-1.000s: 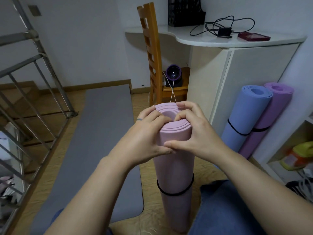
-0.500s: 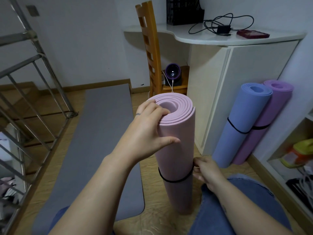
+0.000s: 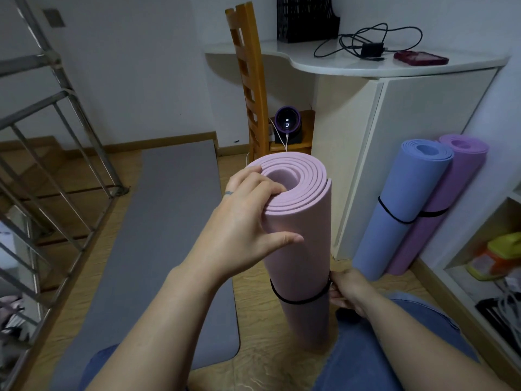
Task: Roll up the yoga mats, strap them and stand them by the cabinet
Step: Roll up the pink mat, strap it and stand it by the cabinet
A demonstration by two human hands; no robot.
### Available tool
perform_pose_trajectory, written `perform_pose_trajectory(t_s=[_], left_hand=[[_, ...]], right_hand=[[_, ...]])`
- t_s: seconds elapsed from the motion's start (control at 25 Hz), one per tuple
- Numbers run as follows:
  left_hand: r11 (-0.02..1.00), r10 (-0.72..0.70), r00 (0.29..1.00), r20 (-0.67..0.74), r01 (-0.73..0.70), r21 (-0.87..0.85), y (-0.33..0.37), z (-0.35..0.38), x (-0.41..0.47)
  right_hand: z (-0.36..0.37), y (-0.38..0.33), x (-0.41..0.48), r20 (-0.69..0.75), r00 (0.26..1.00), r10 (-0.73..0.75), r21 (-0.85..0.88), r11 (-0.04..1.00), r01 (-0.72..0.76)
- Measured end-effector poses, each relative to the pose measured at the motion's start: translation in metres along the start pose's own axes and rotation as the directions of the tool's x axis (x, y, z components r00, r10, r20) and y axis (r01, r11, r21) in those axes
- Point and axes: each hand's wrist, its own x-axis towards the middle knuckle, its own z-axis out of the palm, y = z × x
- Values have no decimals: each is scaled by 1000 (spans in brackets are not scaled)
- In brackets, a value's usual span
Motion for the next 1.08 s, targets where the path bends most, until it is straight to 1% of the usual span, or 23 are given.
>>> perform_pose_trajectory(t_s=[0.12, 0.24, 0.32, 0.4, 0.44, 0.48, 0.52, 0.56, 0.6, 0.64, 0.68, 0.72, 0.76, 0.8, 0.84, 0.96, 1.04, 1.08], left_hand=[[1000, -11, 1000, 22, 11, -15, 2, 6, -2], [1000, -18, 999, 28, 18, -15, 5, 14, 3], [999, -37, 999, 29, 37, -1, 6, 22, 10], [999, -43, 999, 26, 43, 18, 7, 34, 20], [999, -40, 999, 27, 39, 32, 10, 42, 25], [999, -31, 999, 34, 29, 43, 13, 51, 31], [998, -21, 999, 40, 19, 52, 16, 61, 36], [998, -6, 999, 47, 4, 56, 22, 72, 42], [998, 11, 999, 49, -14, 56, 26, 83, 49], [998, 28, 999, 45, -30, 55, 32, 95, 56], [998, 42, 998, 36, -44, 49, 38, 106, 63], [998, 50, 999, 19, -51, 38, 43, 115, 69], [998, 55, 998, 11, -56, 18, 49, 126, 77], [998, 61, 998, 11, -61, -4, 55, 136, 84], [997, 72, 997, 19, -72, -23, 61, 146, 91], [984, 160, 984, 80, -153, -88, 75, 176, 112], [965, 218, 966, 136, -192, -180, 84, 193, 126], [954, 226, 961, 157, -185, -237, 88, 202, 134]], right_hand=[[-7, 3, 4, -21, 999, 44, -58, 997, -45], [-14, -4, -2, -6, 1000, 26, -109, 994, -27], [-21, -17, -7, -5, 999, -37, -119, 992, 36], [-32, -39, -11, -47, 979, -197, -98, 976, 192], [-40, -52, -16, -89, 949, -303, -32, 953, 301], [-50, -66, -22, -132, 903, -409, 42, 908, 417], [-59, -79, -31, -150, 835, -529, 75, 836, 543], [-70, -91, -42, -128, 750, -649, 43, 752, 658], [-80, -100, -51, -59, 668, -742, -58, 671, 739], [-90, -107, -59, 39, 613, -789, -201, 595, 778], [-100, -111, -65, 132, 606, -785, -364, 530, 766], [-107, -112, -66, 202, 629, -751, -509, 468, 722], [-115, -112, -62, 233, 660, -714, -613, 419, 670], [-124, -109, -57, 232, 686, -690, -676, 393, 623], [-133, -107, -50, 216, 696, -685, -712, 378, 592], [-165, -99, -30, 158, 690, -707, -763, 356, 540], [-192, -89, -13, 122, 703, -701, -785, 365, 500], [-207, -83, -4, 104, 713, -693, -792, 377, 481]])
